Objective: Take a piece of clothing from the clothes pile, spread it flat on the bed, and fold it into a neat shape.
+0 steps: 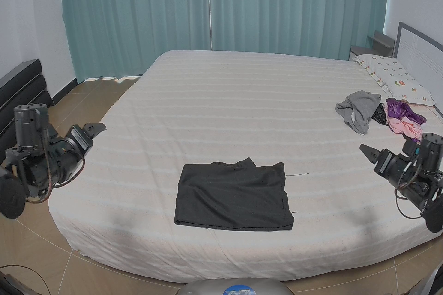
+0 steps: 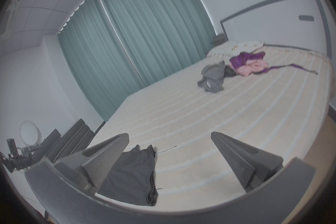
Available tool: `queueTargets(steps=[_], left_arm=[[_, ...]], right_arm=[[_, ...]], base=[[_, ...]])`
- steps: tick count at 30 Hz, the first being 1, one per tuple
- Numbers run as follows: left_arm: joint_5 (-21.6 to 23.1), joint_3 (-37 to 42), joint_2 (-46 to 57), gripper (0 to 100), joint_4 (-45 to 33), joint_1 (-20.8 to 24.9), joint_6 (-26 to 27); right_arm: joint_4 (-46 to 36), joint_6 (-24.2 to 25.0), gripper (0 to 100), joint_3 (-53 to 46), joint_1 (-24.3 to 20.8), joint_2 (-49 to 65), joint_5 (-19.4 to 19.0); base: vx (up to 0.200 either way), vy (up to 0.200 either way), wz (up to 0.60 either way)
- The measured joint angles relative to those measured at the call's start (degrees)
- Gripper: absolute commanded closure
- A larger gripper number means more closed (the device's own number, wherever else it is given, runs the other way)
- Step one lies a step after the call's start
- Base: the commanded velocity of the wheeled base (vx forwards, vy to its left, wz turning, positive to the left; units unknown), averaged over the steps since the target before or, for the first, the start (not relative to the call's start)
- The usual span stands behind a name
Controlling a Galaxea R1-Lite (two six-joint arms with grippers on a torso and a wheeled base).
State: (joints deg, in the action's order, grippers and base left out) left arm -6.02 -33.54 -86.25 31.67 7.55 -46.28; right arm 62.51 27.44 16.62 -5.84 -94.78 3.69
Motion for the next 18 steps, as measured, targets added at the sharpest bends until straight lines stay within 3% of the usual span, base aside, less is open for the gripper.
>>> queueTargets(steps=[11,18], left_arm=[[-7.4,7.2,21.0,0,-0.4,-0.1,16.3],[-9.2,11.5,32.0,0,-3.2,-0.1,23.5]], right_arm=[[-3.1,-8.7,0,-11.3,1.4,24.5,-2.0],[-17.2,-13.6,0,-13.2,1.6,39.9,-4.5]], base=[[0.0,0.0,0.0],[0.0,0.0,0.0]])
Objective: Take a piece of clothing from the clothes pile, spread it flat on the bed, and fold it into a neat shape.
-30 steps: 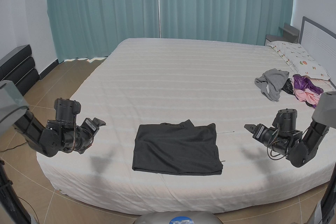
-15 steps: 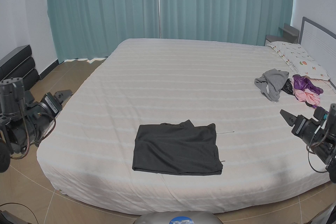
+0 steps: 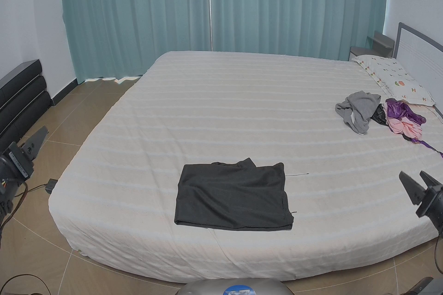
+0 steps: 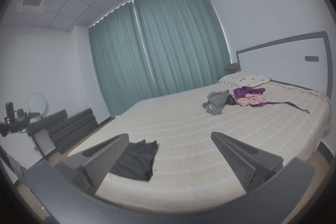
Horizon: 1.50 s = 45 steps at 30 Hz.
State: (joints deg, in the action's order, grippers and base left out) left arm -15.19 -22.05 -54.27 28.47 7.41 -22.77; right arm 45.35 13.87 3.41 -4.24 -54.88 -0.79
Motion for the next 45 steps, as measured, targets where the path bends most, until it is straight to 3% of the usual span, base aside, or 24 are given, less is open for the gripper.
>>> queueTargets(steps=[12,17,25,34,38,42,45], left_arm=[[-1.6,2.2,22.0,0,-16.1,-0.1,11.3],[-1.8,1.9,31.4,0,-23.9,-1.4,16.1],[-1.6,1.7,44.2,0,-29.1,-4.5,25.1],[2.4,4.8,52.1,0,-28.5,-6.9,26.6],[3.5,10.4,53.1,0,-22.3,-7.1,26.8],[5.7,16.9,53.5,0,-13.1,-7.2,27.4],[7.0,19.2,53.6,0,-10.8,-7.2,27.6]], right_arm=[[-42.0,-10.4,0,5.6,0.0,29.9,-4.3],[-52.5,-14.8,0,9.5,-0.1,39.4,-4.5],[-55.9,-22.1,0,12.6,2.5,49.6,-5.4],[-49.4,-23.9,0,8.0,4.1,53.5,-4.9],[-43.6,-23.9,0,1.4,4.1,54.0,-3.8],[-41.9,-23.8,0,-1.5,4.2,54.2,-3.1],[-41.5,-23.6,0,-2.0,4.2,54.2,-3.0]], base=[[0.0,0.0,0.0],[0.0,0.0,0.0],[0.0,0.0,0.0],[0.0,0.0,0.0],[0.0,0.0,0.0],[0.0,0.0,0.0],[0.0,0.0,0.0]])
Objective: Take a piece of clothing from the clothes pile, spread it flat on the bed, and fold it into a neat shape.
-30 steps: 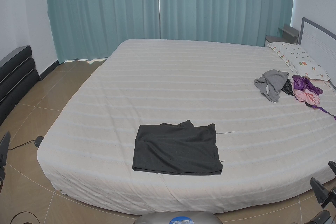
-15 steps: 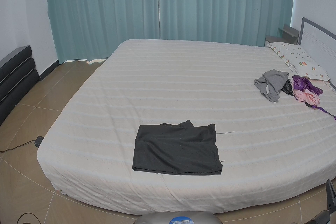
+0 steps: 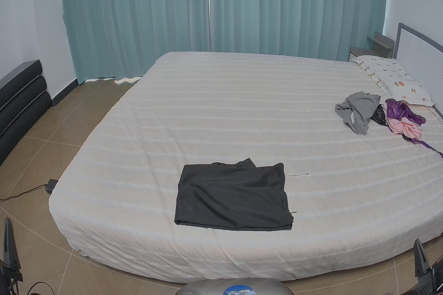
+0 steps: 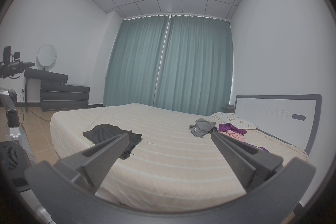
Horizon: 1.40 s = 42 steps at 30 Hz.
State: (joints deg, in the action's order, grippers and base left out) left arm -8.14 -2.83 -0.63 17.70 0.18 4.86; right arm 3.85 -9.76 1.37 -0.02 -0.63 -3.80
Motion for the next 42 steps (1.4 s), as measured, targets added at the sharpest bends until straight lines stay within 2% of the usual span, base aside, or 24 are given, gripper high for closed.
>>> queueTargets(steps=[4,8,11,20,25,29,34,37,42], left_arm=[[2.4,1.4,0.1,0,-4.3,0.0,0.1],[4.4,1.7,0.1,0,-11.9,0.0,-0.3],[5.6,1.8,0.1,0,-13.8,0.0,-2.6],[13.4,1.8,0.1,0,-14.1,0.0,-4.9],[16.1,1.8,0.1,0,-14.4,0.0,-5.2],[14.4,1.8,0.1,0,-14.3,0.0,-4.6],[5.7,1.8,0.0,0,-14.6,0.0,-4.1],[4.8,1.8,0.0,0,-15.3,0.0,-4.8],[7.5,1.8,0.0,0,-17.7,0.0,-5.2]], right_arm=[[0.1,1.3,0,-0.3,0.0,0.0,0.2],[-3.2,6.8,0,-0.4,0.0,0.0,1.8],[-4.8,9.7,0,-0.4,0.1,0.0,3.2],[-3.9,9.0,0,-0.4,0.0,0.0,2.9],[-3.8,9.1,0,-0.4,0.0,0.0,2.6],[-3.7,9.1,0,-0.4,0.0,0.0,2.6],[-3.7,9.3,0,-0.4,0.0,0.0,2.6],[-3.7,9.3,0,-0.4,0.0,0.0,2.6],[-3.8,9.0,0,-0.4,0.0,-0.1,2.6]], base=[[0.0,0.0,0.0],[0.0,0.0,0.0],[0.0,0.0,0.0],[0.0,0.0,0.0],[0.0,0.0,0.0],[0.0,0.0,0.0],[0.0,0.0,0.0],[0.0,0.0,0.0],[0.0,0.0,0.0]])
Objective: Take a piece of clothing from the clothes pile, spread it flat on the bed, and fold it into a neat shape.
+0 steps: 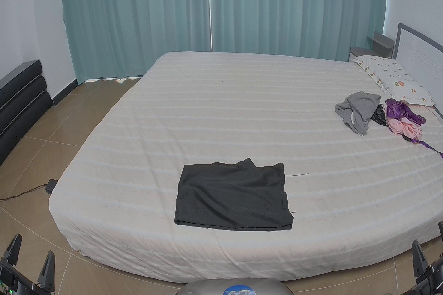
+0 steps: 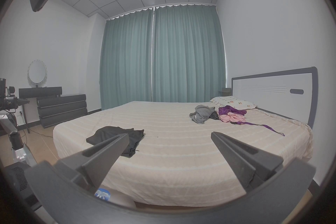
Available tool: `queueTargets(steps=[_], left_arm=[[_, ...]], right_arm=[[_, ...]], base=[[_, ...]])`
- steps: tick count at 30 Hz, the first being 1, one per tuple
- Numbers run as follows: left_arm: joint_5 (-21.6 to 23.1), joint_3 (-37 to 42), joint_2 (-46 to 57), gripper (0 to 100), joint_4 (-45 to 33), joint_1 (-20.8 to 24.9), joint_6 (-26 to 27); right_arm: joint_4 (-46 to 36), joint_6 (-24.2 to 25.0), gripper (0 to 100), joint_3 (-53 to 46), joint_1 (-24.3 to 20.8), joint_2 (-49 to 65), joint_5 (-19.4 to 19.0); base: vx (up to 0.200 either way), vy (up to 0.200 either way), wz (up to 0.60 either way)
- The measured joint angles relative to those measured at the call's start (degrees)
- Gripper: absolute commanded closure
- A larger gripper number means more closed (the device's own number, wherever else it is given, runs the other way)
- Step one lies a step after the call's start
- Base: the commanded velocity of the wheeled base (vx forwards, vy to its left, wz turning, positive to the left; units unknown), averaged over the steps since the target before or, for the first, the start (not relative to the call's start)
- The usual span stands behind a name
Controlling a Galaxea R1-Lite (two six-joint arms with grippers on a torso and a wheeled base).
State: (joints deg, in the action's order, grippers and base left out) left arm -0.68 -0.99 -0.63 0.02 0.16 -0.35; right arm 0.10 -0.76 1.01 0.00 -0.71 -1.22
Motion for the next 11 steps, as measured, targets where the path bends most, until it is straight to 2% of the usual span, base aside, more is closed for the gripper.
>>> queueTargets(steps=[11], left_arm=[[0.1,0.0,0.0,0,0.0,0.0,-0.2]], right_arm=[[0.0,0.2,0,0.0,-0.1,0.0,0.0]], base=[[0.0,0.0,0.0]])
